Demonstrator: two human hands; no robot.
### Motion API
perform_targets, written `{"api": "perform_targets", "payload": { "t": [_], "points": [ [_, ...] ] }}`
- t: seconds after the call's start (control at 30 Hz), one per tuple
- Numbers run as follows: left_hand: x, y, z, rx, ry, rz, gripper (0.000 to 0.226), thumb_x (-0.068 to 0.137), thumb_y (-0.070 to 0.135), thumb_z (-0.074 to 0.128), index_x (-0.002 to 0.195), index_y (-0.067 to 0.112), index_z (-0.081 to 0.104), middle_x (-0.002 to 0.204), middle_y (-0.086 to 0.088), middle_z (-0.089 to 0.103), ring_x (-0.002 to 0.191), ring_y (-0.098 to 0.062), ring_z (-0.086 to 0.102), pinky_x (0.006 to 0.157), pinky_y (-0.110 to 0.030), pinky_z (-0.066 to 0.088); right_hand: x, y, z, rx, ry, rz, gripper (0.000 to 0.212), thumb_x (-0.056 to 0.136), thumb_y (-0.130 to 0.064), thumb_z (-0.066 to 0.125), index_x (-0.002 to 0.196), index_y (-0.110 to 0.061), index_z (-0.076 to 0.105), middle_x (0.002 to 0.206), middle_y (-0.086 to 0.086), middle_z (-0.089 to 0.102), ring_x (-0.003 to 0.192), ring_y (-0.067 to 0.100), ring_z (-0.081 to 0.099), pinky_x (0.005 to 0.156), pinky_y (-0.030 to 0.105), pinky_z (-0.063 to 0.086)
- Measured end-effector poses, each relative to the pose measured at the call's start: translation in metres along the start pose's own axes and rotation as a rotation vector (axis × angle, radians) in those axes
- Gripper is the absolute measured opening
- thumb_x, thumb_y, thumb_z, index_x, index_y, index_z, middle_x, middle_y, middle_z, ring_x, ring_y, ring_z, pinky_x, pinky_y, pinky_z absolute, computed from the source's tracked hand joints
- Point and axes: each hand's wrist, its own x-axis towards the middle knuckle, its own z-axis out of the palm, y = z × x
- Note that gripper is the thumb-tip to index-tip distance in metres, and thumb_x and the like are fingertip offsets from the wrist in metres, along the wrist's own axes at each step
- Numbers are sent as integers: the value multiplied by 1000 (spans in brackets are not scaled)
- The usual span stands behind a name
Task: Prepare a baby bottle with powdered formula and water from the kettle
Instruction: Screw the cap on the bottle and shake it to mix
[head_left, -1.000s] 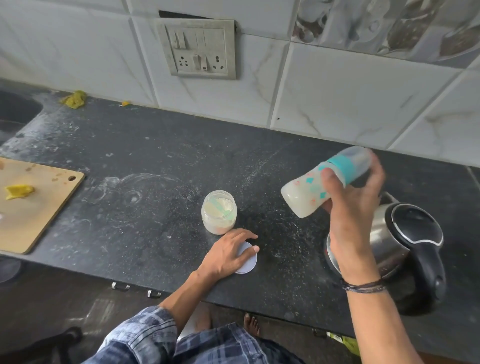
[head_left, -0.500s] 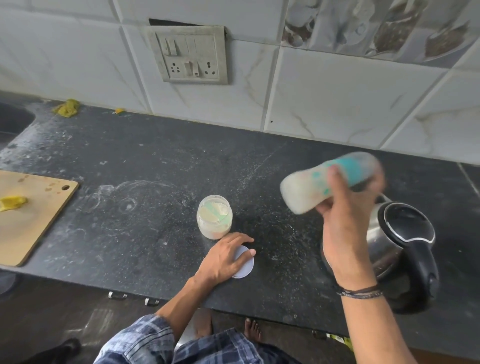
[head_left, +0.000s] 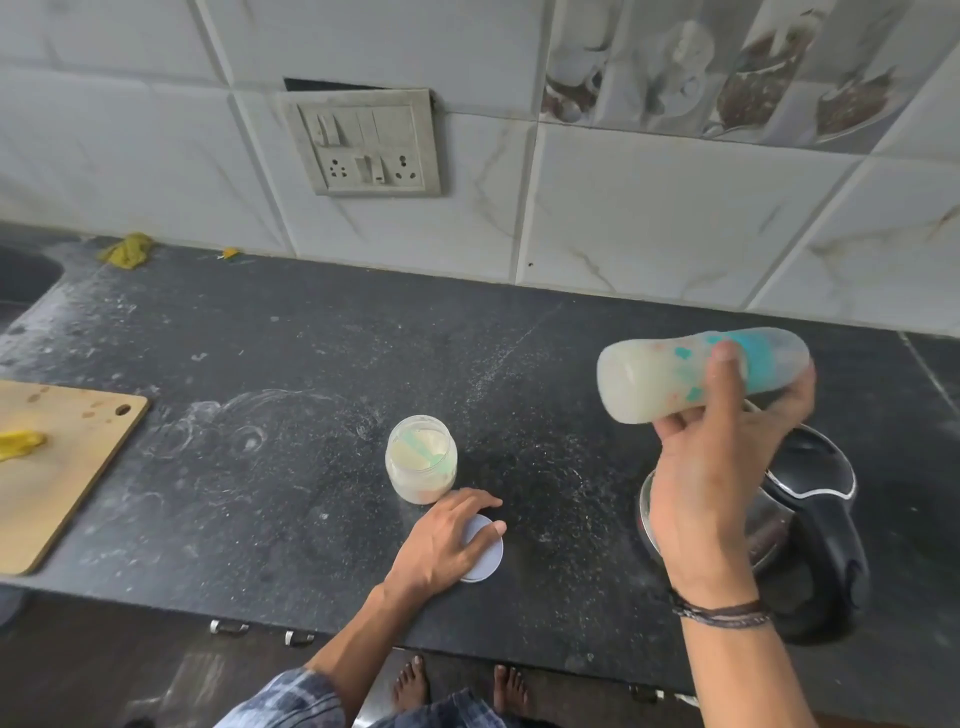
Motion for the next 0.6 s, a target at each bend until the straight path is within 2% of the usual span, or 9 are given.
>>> {"api": "perform_targets", "payload": {
  "t": [0.13, 0.27, 0.3, 0.37, 0.43, 0.53, 0.6],
  "points": [
    [0, -1, 0, 1, 14, 11, 45, 99, 65, 46, 125, 32, 64, 126, 21, 59, 120, 6, 50, 99, -2, 27, 2, -2, 0, -184, -200, -1, 76, 78, -30, 84, 141, -36, 42, 109, -8, 72, 94, 13, 71, 75, 32, 60],
    [1, 2, -1, -2, 10, 4, 46, 98, 66, 46, 125, 32, 64, 125, 22, 60, 120, 6, 50, 100, -5, 30, 8, -5, 6, 3, -15, -7, 79, 84, -37, 85, 146, -35, 37, 123, -7, 71, 108, 14, 73, 79, 36, 61],
    [1, 1, -1, -1, 13, 3, 46, 98, 65, 47, 124, 32, 64, 125, 22, 60, 120, 6, 50, 100, -5, 29, 8, -4, 9, -12, -18, 11, 79, 83, -36, 84, 146, -33, 36, 125, -4, 70, 107, 14, 73, 78, 36, 62],
    [-1, 1, -1, -2, 23, 5, 44, 98, 64, 48, 124, 32, 65, 125, 23, 59, 120, 7, 49, 101, -5, 30, 5, 0, 10, -132, -104, 37, 75, 79, -30, 84, 140, -33, 42, 111, -9, 74, 96, 11, 74, 73, 32, 61],
    [0, 1, -2, -8, 17, 7, 42, 99, 63, 49, 123, 33, 65, 125, 23, 59, 121, 7, 50, 102, -9, 33, 1, -2, 9, -106, -92, 6, 71, 78, -29, 83, 137, -34, 44, 104, -13, 75, 92, 9, 73, 71, 29, 60],
    [0, 3, -1, -9, 18, 2, 42, 99, 62, 50, 123, 32, 65, 125, 21, 60, 121, 6, 50, 103, -13, 35, 2, -6, 4, 62, 71, -30, 75, 81, -36, 82, 143, -34, 39, 126, -4, 69, 104, 12, 74, 75, 34, 61],
    [-1, 3, -1, -8, 31, -5, 42, 98, 63, 50, 122, 33, 65, 125, 23, 60, 122, 9, 48, 102, -8, 32, 3, -6, 2, 26, 35, 12, 82, 78, -37, 83, 146, -32, 38, 121, -6, 71, 103, 12, 74, 76, 36, 62]
  ]
}}
